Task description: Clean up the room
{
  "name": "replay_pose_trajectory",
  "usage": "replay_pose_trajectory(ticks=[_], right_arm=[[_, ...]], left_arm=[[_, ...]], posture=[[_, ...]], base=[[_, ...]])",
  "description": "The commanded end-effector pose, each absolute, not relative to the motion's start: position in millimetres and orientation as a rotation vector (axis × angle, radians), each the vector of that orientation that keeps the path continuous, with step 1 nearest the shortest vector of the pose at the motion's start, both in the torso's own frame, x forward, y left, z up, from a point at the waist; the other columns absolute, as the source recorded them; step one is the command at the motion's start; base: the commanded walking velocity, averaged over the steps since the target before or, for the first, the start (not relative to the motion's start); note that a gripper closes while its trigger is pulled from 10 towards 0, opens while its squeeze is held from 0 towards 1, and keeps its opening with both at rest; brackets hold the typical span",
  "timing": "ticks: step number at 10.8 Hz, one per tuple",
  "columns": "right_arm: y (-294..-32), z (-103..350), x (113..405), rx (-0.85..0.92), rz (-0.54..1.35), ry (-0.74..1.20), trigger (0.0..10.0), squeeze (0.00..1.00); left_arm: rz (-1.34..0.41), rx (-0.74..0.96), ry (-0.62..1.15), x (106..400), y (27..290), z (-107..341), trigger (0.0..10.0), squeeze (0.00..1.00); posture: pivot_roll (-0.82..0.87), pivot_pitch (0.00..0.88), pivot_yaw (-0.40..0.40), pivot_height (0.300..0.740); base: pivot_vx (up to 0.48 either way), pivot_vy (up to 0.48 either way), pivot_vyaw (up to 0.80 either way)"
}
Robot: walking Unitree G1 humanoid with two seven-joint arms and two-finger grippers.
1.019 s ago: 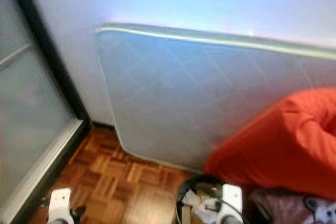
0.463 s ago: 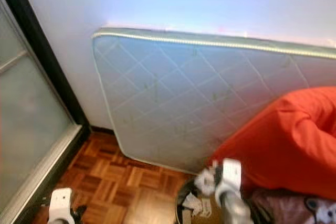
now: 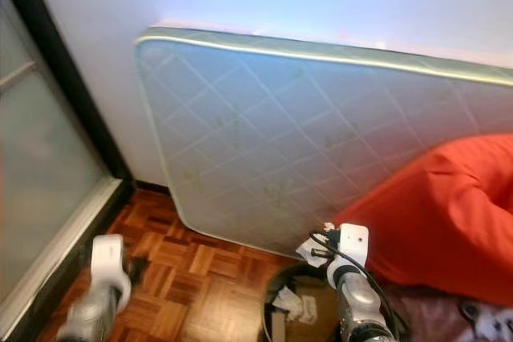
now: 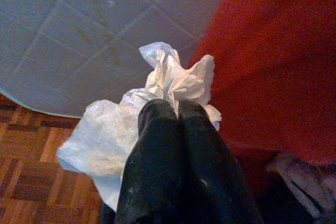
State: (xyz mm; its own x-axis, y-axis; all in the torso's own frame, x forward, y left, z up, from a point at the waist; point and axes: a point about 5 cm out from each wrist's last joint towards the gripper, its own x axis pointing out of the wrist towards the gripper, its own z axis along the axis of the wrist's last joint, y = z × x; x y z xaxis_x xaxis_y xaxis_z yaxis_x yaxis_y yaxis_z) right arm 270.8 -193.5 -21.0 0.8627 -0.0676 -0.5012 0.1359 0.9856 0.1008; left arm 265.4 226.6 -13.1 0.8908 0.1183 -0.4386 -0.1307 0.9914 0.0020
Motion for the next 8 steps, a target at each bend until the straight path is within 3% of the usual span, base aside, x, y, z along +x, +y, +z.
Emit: replay_pose_trajectory(ticks=[1,5,8], right_arm=[[-195.4,-22.1,269.3,0.131,-0.124,0.526,10.0,0.00],[-203.6,-27.2,262.3,0.148,-0.184,0.555,10.0,0.00],[-202.3,-26.4,263.2,0.148,-0.188,0.547,10.0,0.00]], left_arm=[[0.133,-0.035,0.487,257.6,226.5,-20.3,10.0,0.00],[0.139,-0.029,0.511,245.1,230.9,-28.1,10.0,0.00],[0.136,-0.028,0.516,244.1,230.5,-29.1,10.0,0.00]], posture=[[0.17,0.085,-0.029,0.740],[0.17,0.110,-0.023,0.681],[0.18,0.095,-0.024,0.681]], base=[[0.000,0.000,0.00],[0.000,0.000,0.00],[0.000,0.000,0.00]])
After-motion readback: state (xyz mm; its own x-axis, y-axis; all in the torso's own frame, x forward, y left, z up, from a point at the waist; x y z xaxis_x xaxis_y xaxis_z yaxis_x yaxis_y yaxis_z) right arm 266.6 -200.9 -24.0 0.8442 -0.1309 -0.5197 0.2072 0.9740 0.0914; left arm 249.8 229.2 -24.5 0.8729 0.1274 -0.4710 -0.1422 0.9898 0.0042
